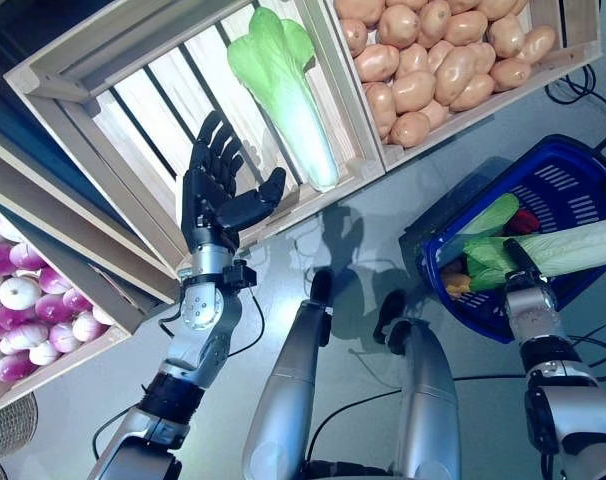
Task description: Put vegetables into the basket
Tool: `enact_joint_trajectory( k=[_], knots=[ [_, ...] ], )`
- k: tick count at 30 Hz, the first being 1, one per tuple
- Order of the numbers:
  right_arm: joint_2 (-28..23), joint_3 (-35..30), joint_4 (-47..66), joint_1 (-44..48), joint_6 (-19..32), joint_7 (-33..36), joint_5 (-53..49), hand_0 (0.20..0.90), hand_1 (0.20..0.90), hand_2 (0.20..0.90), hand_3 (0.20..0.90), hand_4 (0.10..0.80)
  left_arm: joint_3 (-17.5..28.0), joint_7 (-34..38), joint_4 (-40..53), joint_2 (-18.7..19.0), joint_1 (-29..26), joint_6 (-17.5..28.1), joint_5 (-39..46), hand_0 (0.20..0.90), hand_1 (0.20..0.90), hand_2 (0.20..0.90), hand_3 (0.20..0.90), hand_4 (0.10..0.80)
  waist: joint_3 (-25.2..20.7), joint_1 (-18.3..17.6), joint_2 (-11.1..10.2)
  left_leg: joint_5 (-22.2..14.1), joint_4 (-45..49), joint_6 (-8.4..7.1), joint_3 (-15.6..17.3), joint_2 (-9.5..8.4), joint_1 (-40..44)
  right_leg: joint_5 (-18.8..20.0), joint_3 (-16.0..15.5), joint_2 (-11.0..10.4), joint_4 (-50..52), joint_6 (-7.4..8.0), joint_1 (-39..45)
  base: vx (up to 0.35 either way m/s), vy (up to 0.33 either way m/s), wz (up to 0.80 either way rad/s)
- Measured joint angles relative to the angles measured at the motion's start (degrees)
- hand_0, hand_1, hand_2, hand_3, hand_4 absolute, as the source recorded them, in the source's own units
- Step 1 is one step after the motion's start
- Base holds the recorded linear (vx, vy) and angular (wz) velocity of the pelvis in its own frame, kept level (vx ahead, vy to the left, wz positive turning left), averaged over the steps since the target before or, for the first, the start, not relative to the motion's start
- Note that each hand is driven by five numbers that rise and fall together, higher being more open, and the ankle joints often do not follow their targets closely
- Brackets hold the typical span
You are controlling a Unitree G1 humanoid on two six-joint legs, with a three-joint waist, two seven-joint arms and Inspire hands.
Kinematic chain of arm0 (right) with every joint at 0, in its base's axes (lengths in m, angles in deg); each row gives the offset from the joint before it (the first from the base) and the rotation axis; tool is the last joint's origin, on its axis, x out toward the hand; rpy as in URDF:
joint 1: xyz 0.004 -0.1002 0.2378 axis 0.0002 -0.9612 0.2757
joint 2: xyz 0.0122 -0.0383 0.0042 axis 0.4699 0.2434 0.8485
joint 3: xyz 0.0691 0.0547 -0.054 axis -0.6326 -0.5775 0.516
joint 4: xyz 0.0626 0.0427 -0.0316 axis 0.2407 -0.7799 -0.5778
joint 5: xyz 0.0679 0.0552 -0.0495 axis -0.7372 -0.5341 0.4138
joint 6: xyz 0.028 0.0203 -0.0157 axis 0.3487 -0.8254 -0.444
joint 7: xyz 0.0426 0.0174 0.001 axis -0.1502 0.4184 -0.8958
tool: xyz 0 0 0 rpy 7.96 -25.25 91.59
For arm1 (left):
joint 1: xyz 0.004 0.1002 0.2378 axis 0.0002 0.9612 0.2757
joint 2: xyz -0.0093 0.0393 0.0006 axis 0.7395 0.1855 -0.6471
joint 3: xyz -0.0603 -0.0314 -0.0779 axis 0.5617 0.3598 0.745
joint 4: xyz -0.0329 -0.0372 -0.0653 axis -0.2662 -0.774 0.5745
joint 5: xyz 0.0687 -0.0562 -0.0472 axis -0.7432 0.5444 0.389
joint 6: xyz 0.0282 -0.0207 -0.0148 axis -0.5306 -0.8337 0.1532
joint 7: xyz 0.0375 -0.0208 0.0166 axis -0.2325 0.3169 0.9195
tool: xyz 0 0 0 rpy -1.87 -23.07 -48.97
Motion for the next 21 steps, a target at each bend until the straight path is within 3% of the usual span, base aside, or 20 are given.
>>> enact_joint_trajectory(
  k=[1,9,15,21],
  knots=[
    [-0.1,0.0,-1.0,0.4,-0.3,0.0,0.0,0.900,0.900,0.900,0.900,0.800,0.0,-0.6,0.0,0.0,0.0,-0.1,0.8,0.900,0.900,0.900,0.900,0.800,0.0,0.1,0.0,0.0,0.0,-0.01,0.1,-0.04,0.0,-0.1,0.0,0.0,0.0,0.03,0.0,0.023,-0.032,0.03],
    [-0.3,-1.7,-1.9,1.4,-4.2,0.0,-0.1,0.900,0.900,0.900,0.900,0.800,0.0,-2.4,0.0,0.0,0.0,-1.8,3.4,0.900,0.900,0.900,0.900,0.800,0.0,0.2,0.0,-0.2,0.6,0.14,0.0,-0.17,-0.5,-0.2,-0.2,-0.2,0.4,0.10,-0.2,0.002,-0.005,0.01],
    [-0.3,-1.8,-3.4,1.7,-5.5,0.0,-2.9,0.900,0.900,0.900,0.900,0.800,0.0,-8.8,0.0,0.0,0.7,-6.0,11.0,0.900,0.900,0.900,0.900,0.800,0.0,0.1,0.0,-0.2,0.7,0.15,0.1,-0.41,-0.5,-0.4,-0.1,-0.5,0.9,0.07,-0.3,0.000,0.000,0.00],
    [-0.1,-1.8,-2.7,0.5,-5.4,-2.3,-7.4,0.900,0.900,0.900,0.900,0.800,0.0,-12.3,1.1,2.5,1.8,-6.3,7.8,0.900,0.900,0.900,0.900,0.800,0.0,-0.1,0.0,-0.2,0.6,0.14,0.3,-0.42,-0.4,-0.6,0.0,-0.6,1.1,-0.03,-0.5,0.009,0.053,0.00]
  ],
)
